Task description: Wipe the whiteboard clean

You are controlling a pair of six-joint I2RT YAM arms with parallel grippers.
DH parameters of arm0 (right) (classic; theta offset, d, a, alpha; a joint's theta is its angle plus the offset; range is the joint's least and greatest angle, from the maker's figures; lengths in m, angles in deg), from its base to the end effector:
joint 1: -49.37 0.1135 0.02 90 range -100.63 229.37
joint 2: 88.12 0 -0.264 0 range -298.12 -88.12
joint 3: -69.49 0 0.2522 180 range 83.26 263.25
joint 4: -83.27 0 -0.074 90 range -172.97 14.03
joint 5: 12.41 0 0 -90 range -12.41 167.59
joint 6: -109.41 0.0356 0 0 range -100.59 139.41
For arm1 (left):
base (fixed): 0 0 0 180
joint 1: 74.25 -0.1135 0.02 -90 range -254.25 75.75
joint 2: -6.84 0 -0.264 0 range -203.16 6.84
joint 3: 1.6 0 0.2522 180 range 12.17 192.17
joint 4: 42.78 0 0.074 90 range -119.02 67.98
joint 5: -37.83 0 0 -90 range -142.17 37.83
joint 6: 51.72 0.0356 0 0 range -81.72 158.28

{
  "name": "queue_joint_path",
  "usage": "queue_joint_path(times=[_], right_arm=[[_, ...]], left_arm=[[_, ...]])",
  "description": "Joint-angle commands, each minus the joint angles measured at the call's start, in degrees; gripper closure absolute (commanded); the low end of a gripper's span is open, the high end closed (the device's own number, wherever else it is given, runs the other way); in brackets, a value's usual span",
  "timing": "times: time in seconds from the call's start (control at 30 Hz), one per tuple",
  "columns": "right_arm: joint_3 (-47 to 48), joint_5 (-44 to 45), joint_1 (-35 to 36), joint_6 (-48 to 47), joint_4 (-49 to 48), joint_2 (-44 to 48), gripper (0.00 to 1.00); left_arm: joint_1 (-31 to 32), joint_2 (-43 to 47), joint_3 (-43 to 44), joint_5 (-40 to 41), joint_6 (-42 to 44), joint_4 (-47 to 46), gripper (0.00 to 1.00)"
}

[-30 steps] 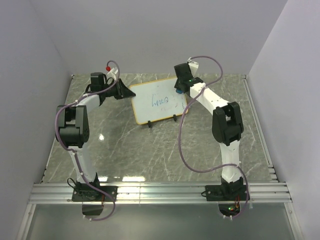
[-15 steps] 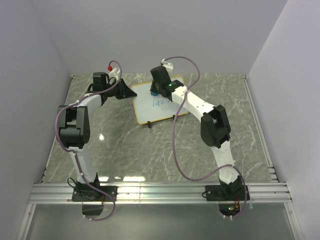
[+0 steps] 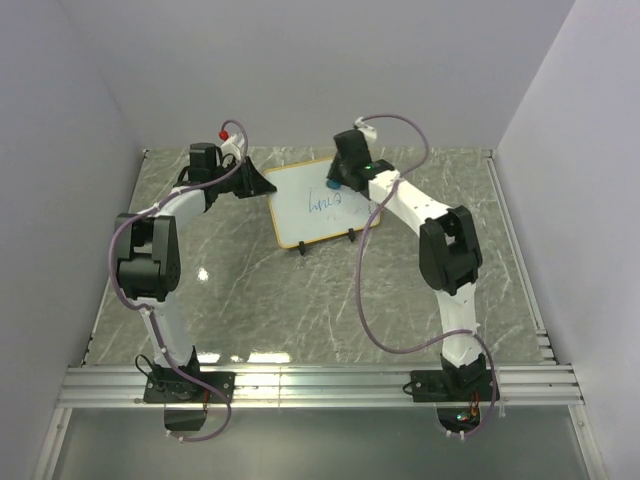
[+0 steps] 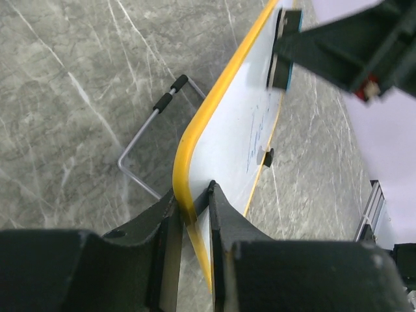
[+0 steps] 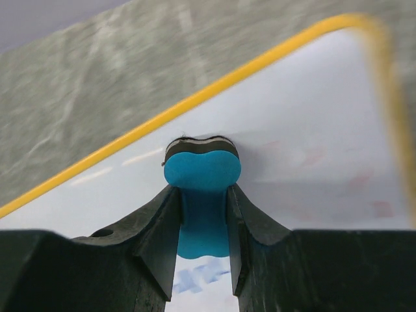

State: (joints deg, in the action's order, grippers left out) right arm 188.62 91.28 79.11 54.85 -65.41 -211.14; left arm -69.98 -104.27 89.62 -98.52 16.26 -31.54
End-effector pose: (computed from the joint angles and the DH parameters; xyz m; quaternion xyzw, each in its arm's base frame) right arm 0.4420 0.2428 0.2551 0.0986 0.8777 0.1569 0.4419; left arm 0.4335 -0.0582 0.2230 0.0676 0.8209 -0.4365 0.3620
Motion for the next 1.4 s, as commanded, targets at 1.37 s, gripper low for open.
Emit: queue_joint_path(times=[1.37], right_arm=[[5.6,-10.1,8.6,-3.4,-3.7,-7.9,1.0]], left_arm=[[2.2,1.9,-7.3,6.7,6.4,0.2,1.0]])
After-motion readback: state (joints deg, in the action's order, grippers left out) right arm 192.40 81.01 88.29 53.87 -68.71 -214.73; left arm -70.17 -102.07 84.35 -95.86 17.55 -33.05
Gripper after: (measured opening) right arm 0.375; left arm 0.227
